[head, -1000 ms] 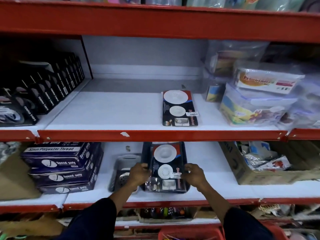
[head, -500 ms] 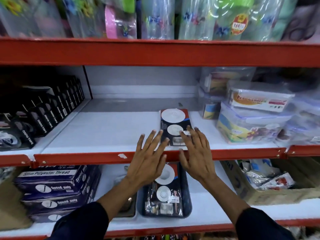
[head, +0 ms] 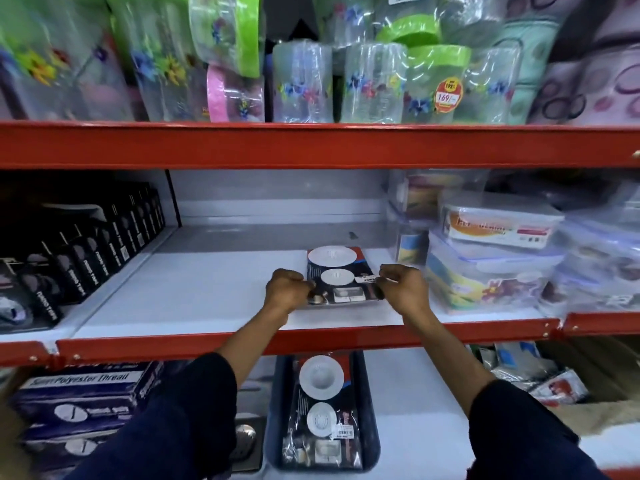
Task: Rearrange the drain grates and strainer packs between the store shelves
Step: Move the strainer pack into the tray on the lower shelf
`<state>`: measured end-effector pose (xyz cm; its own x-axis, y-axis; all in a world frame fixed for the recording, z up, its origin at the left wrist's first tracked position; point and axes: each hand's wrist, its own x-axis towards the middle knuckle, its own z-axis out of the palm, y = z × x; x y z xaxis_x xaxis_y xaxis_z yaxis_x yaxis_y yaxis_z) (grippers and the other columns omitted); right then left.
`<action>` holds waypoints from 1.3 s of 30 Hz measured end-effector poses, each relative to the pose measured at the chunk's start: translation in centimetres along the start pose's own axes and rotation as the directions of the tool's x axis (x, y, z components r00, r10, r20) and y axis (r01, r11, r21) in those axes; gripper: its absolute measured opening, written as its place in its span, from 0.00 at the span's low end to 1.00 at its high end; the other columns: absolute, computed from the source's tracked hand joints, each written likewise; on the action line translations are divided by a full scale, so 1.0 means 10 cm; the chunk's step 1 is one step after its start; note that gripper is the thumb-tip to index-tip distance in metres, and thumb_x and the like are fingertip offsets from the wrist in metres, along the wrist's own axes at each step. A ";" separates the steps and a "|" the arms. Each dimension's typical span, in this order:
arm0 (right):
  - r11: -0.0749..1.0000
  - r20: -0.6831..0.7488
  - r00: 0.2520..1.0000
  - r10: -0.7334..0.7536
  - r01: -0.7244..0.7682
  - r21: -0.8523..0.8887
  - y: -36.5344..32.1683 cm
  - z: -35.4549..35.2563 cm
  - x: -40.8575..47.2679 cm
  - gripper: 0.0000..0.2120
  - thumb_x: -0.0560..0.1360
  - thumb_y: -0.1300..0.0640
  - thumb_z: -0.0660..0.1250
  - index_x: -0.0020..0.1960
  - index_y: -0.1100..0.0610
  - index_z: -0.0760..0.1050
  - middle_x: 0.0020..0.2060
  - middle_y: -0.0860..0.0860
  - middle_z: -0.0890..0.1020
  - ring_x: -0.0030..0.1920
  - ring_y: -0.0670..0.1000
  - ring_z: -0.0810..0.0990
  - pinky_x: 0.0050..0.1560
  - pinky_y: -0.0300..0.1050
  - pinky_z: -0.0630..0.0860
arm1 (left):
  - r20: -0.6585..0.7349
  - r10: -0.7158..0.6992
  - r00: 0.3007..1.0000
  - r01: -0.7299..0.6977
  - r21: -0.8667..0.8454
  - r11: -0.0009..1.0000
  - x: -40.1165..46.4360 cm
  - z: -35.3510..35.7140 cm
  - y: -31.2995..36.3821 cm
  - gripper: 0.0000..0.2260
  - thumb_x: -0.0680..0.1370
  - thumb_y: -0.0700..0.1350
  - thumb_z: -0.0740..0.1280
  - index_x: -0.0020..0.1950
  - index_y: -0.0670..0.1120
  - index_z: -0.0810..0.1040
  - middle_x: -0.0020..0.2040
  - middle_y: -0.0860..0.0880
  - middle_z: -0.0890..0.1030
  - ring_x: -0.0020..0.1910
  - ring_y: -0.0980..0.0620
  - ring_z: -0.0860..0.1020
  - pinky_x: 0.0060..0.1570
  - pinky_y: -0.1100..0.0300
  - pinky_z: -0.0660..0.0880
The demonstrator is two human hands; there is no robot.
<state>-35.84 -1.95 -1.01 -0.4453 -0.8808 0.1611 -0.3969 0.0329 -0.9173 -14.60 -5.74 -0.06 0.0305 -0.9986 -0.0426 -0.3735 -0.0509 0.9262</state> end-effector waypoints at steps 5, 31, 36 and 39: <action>0.869 0.187 0.974 0.128 -0.201 0.452 0.01 -0.22 -0.14 0.25 0.70 0.70 0.74 0.65 0.65 0.72 0.57 0.60 0.80 0.45 0.53 0.83 0.42 0.42 0.78 | 0.303 -0.118 0.946 0.217 -0.318 0.923 -0.23 -0.31 0.07 0.07 0.73 0.33 0.71 0.49 0.38 0.81 0.45 0.41 0.84 0.42 0.47 0.81 0.45 0.55 0.79; 0.752 0.784 0.277 0.555 -0.571 -0.330 1.75 -0.04 -1.65 0.08 0.67 0.71 0.74 0.44 0.62 0.82 0.37 0.59 0.85 0.38 0.57 0.85 0.56 0.62 0.80 | 0.564 -0.554 0.612 0.454 0.322 0.831 -1.40 -0.11 -2.08 0.17 0.68 0.26 0.71 0.53 0.40 0.76 0.38 0.44 0.82 0.37 0.47 0.83 0.41 0.47 0.84; 0.785 0.603 0.563 0.565 -0.591 -0.184 1.78 0.17 -1.50 0.11 0.69 0.73 0.74 0.50 0.67 0.78 0.36 0.58 0.84 0.37 0.55 0.84 0.44 0.54 0.84 | 0.459 -0.476 0.750 0.454 0.167 0.875 -1.12 0.02 -2.15 0.15 0.71 0.25 0.69 0.47 0.43 0.74 0.37 0.45 0.77 0.24 0.55 0.80 0.24 0.59 0.78; 0.835 0.433 0.734 0.523 -0.543 -0.088 1.77 0.39 -1.25 0.15 0.68 0.72 0.74 0.54 0.66 0.80 0.40 0.57 0.84 0.36 0.52 0.84 0.34 0.44 0.82 | 0.341 -0.405 0.848 0.399 0.091 0.912 -0.79 0.14 -2.13 0.17 0.70 0.26 0.71 0.53 0.42 0.76 0.39 0.45 0.78 0.31 0.49 0.80 0.30 0.56 0.80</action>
<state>-34.17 7.82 -20.65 -0.1866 -0.8341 -0.5191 -0.1604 0.5472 -0.8215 -8.17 3.24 -19.94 -0.1392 -0.8306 -0.5392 -0.4127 -0.4463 0.7940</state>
